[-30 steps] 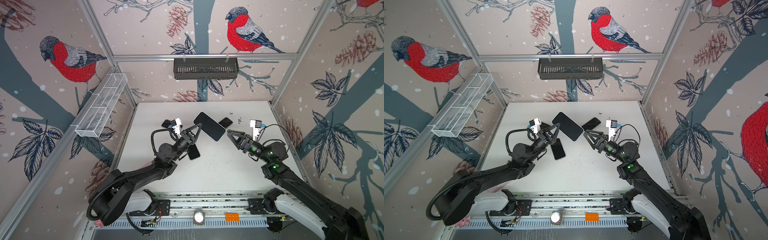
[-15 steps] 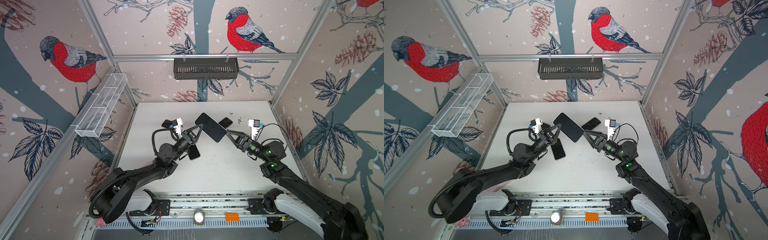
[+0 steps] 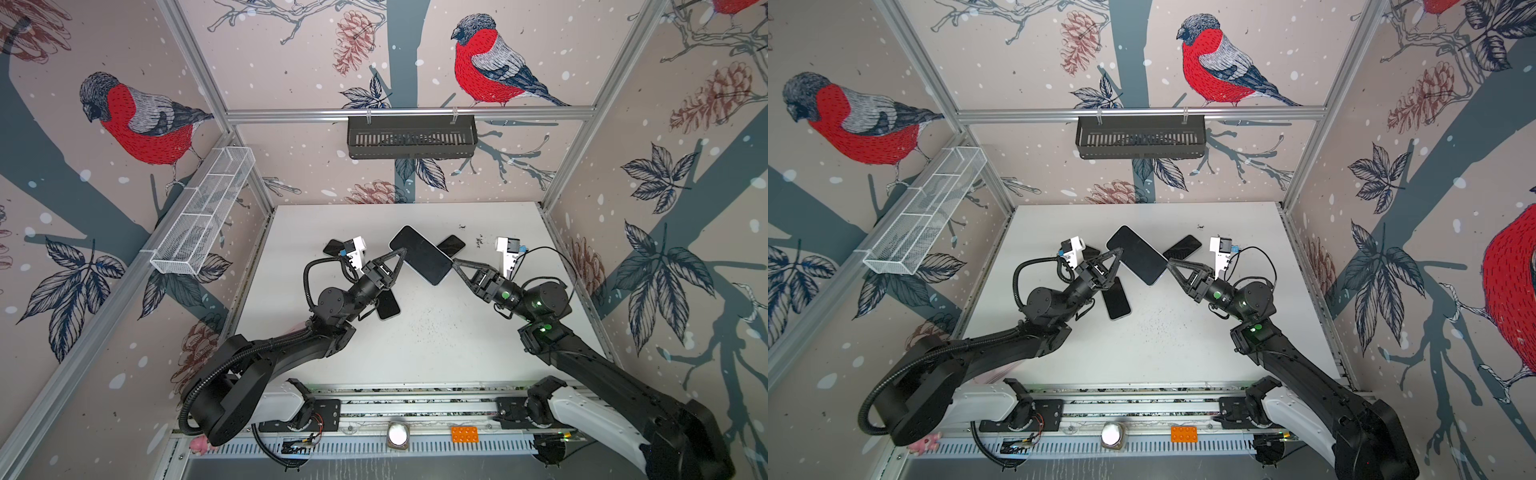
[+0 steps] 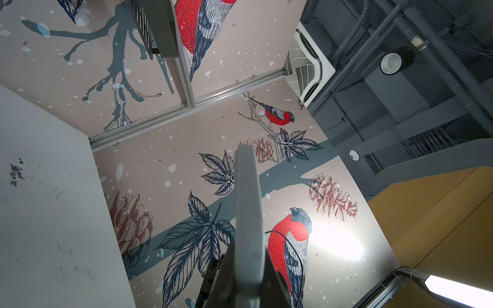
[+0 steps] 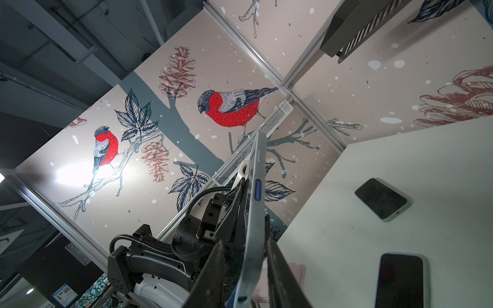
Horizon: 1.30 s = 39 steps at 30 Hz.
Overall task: Take the phone out of the phone case
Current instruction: Remove the phone case from the phone.
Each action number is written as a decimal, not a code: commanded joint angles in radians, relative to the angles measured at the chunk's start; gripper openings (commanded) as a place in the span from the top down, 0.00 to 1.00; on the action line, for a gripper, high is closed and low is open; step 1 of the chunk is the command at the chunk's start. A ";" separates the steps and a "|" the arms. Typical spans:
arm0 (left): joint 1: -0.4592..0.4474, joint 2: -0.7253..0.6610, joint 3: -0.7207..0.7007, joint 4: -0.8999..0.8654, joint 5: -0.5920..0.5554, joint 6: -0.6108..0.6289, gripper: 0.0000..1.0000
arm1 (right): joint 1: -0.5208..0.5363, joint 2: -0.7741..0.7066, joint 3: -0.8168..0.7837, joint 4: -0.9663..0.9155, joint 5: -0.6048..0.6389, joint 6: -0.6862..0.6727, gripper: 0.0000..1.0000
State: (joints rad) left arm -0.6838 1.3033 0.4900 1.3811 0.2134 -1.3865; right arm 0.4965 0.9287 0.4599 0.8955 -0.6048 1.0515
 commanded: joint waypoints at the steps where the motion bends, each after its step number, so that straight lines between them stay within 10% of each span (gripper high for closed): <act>1: 0.000 0.002 0.000 0.124 0.012 0.003 1.00 | 0.000 0.000 0.000 0.054 -0.015 0.016 0.71; 20: -0.010 0.034 0.012 0.153 0.014 0.006 1.00 | -0.010 0.014 -0.016 0.095 -0.025 0.043 0.87; 39: 0.000 0.173 0.214 0.303 0.018 -0.093 1.00 | -0.092 0.362 0.134 0.784 -0.040 0.593 0.92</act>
State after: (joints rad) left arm -0.6842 1.4620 0.6750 1.5318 0.2081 -1.4227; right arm 0.4068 1.2358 0.5598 1.4654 -0.6762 1.5024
